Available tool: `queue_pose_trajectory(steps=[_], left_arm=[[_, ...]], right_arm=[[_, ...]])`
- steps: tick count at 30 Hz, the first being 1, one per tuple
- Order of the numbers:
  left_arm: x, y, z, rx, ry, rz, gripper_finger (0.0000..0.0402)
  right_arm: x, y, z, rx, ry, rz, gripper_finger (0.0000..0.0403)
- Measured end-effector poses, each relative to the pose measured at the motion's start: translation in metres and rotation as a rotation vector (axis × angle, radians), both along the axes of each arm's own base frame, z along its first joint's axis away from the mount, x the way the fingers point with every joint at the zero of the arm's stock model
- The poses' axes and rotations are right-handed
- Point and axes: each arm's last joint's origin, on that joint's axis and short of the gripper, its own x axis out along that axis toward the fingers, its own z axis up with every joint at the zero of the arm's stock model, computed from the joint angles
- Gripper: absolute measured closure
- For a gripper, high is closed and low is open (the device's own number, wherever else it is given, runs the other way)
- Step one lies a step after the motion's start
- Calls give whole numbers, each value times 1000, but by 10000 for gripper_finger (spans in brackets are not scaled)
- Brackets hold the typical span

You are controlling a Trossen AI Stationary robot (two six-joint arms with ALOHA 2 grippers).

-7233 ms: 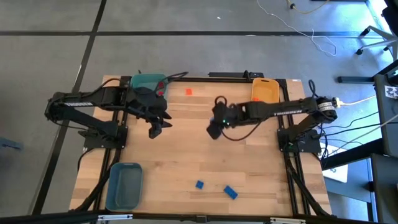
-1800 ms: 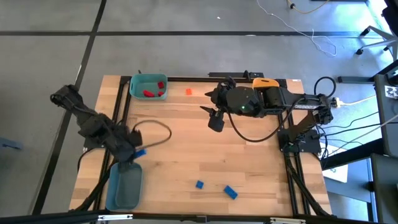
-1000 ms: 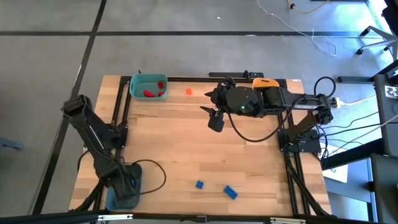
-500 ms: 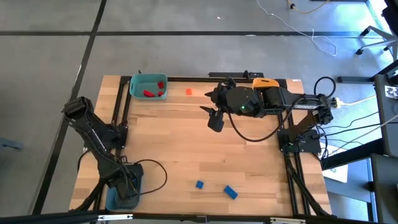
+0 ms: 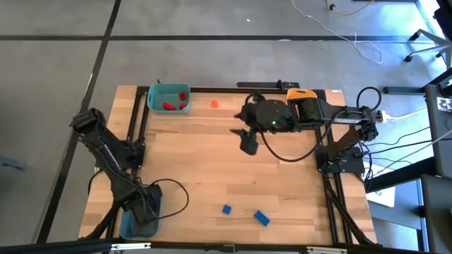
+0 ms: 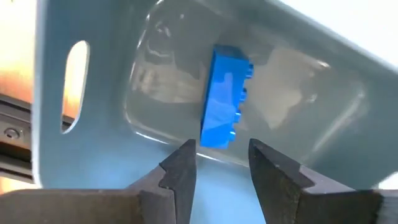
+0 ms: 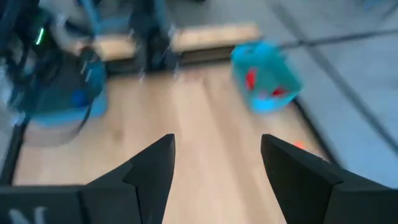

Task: Sort & place blocks by color
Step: Put the blue game piece into the gray bin

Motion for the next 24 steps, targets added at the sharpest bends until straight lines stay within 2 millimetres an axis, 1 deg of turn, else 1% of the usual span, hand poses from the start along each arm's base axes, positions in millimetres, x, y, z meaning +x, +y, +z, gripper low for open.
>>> queue_pose_trajectory(steps=[3,6,9,12,15,18,21,24], left_arm=[[-3,4,11,-31,-34,36,265],[-6,13,29,-64,-116,97,265],[-9,22,51,-96,-244,174,265],[-10,32,74,-108,-432,254,264],[-9,42,95,-70,-657,334,264],[-7,48,108,-10,-860,381,264],[-6,51,117,17,-988,369,264],[-4,51,121,51,-1054,338,264]], right_arm=[[-8,2,-8,91,111,28,164],[-17,3,-16,209,233,6,164],[-25,5,-26,360,357,-36,164],[-33,9,-38,465,498,-79,164],[-38,16,-50,517,613,-103,164],[-42,26,-65,546,708,-108,164],[-43,38,-85,565,793,-125,164],[-44,47,-108,576,854,-179,164]])
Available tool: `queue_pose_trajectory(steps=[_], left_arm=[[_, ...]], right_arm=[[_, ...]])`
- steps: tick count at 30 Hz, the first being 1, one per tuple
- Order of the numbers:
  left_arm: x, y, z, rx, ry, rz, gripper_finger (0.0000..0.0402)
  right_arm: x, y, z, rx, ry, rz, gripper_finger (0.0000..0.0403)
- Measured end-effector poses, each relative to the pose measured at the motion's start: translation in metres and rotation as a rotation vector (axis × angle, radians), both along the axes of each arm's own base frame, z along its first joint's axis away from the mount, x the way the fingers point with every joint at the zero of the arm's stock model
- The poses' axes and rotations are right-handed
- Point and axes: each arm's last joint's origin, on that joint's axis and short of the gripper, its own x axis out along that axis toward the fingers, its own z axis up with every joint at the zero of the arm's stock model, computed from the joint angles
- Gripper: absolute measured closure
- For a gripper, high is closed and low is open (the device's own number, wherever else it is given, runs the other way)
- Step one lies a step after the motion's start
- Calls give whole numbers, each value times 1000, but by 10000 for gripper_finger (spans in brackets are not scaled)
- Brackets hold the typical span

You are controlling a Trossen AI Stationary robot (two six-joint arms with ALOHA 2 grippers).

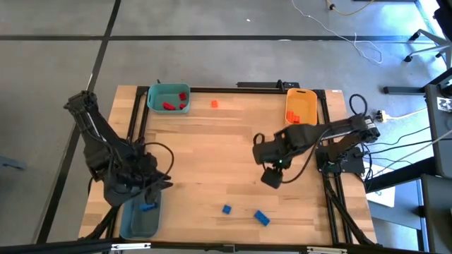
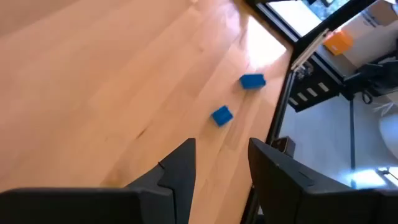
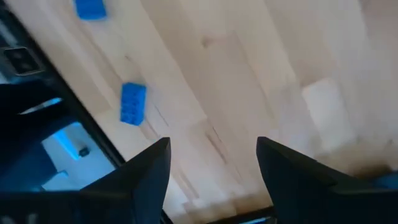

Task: Sort & place blocks by color
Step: Put the blue game piece into the gray bin

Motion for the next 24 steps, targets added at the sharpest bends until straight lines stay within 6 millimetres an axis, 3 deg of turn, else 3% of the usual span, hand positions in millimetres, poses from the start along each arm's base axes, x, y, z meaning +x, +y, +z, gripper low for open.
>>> queue_pose_trajectory(steps=[6,10,17,24], left_arm=[[15,10,3,64,-13,3,264],[33,21,6,114,-3,-67,264],[68,42,11,238,-53,-310,264],[101,54,-5,372,-32,-539,264]], right_arm=[[8,15,-43,153,1,5,164],[14,19,-59,210,-49,4,164],[15,21,-66,132,-85,-13,164],[12,33,-66,63,-119,-20,164]])
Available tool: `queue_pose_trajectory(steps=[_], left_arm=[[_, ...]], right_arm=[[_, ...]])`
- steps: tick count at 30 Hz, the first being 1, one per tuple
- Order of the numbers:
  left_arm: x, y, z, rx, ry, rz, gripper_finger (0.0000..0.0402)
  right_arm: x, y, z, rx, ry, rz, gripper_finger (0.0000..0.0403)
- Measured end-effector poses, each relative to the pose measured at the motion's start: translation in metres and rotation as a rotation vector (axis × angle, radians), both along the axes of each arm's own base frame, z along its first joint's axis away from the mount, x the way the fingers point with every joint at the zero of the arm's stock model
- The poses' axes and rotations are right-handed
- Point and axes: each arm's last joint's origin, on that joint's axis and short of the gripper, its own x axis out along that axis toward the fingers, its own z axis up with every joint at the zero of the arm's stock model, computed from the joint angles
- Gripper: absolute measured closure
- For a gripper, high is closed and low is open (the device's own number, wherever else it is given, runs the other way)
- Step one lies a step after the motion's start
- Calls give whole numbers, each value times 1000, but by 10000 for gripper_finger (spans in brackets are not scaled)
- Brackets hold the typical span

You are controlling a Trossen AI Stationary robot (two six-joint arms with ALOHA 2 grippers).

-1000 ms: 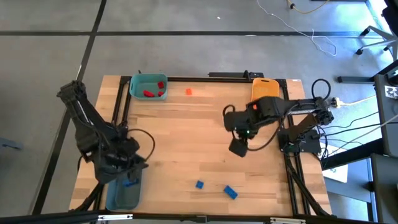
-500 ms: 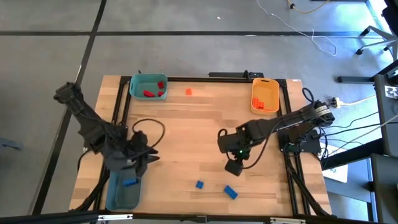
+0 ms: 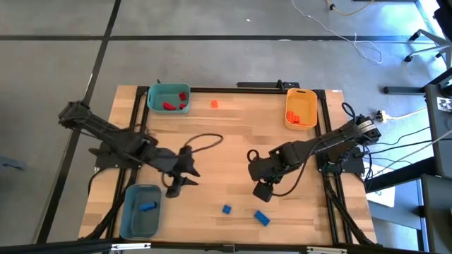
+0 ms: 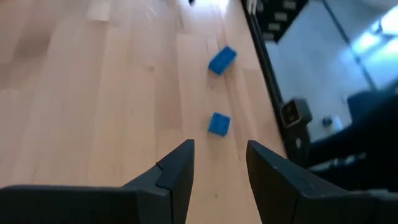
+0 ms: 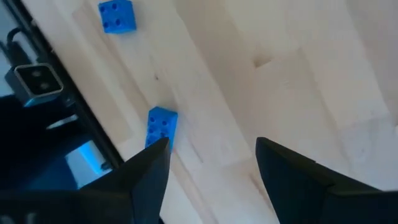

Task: Sort & place blocks by color
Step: Put the blue game piece into the gray bin

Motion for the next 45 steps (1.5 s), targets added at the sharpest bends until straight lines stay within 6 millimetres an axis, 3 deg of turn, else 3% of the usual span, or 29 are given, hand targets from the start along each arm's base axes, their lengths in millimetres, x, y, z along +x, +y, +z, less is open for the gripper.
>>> queue_pose_trajectory(steps=[7,14,19,23,30,36,45], left_arm=[[41,3,-32,67,34,-107,264],[60,11,-58,118,114,-63,264],[63,10,-62,146,121,-74,264],[62,7,-63,160,125,-84,264],[60,8,-62,161,128,-82,264],[58,8,-64,168,156,-83,264],[54,10,-68,186,221,-87,264]], right_arm=[[-2,4,0,-11,7,-55,164],[-4,13,-1,-8,15,-84,164],[7,24,-12,-17,-35,-57,164],[27,37,-25,-28,-179,106,164],[54,49,-60,-76,-298,338,164],[71,57,-88,-92,-357,413,164],[81,61,-102,-116,-421,491,164]])
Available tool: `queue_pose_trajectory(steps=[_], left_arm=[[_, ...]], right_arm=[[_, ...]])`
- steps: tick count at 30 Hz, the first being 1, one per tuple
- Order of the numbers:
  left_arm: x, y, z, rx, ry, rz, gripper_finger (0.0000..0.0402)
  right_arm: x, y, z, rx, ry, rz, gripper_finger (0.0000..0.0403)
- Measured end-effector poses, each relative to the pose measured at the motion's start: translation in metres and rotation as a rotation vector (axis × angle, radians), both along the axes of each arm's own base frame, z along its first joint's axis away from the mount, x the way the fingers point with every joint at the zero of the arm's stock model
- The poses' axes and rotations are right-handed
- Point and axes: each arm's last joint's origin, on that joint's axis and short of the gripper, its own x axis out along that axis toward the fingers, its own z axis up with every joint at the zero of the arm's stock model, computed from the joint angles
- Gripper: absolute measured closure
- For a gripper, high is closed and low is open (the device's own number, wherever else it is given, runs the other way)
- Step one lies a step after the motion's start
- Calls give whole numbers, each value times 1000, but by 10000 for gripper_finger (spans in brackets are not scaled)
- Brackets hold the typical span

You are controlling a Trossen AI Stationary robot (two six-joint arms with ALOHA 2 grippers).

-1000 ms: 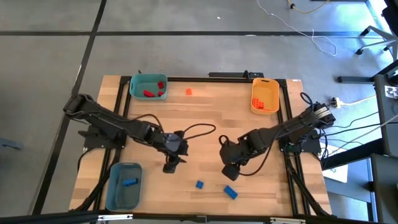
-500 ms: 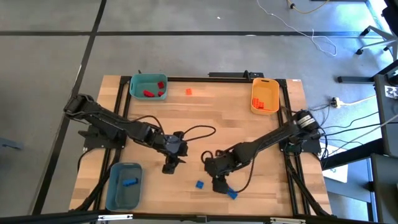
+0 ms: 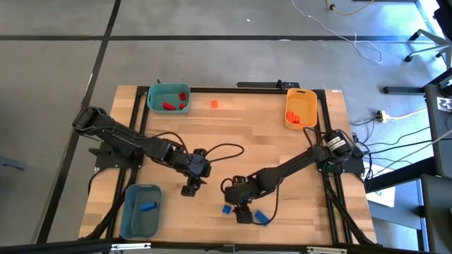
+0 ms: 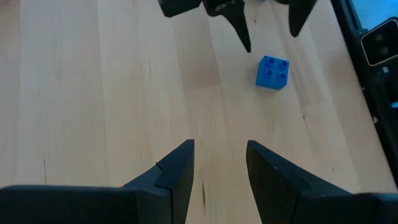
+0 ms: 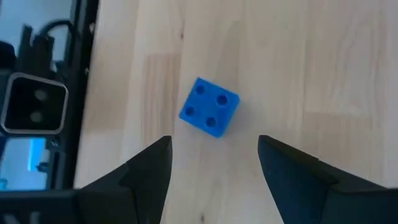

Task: Sort & place blocks by color
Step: Put the blue game piece into the gray bin

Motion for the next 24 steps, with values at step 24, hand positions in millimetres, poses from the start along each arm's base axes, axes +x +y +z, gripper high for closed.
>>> queue_pose_trajectory(steps=[24], left_arm=[[-1,0,-1,22,7,-19,264]], right_arm=[[10,23,-39,52,-15,-126,164]])
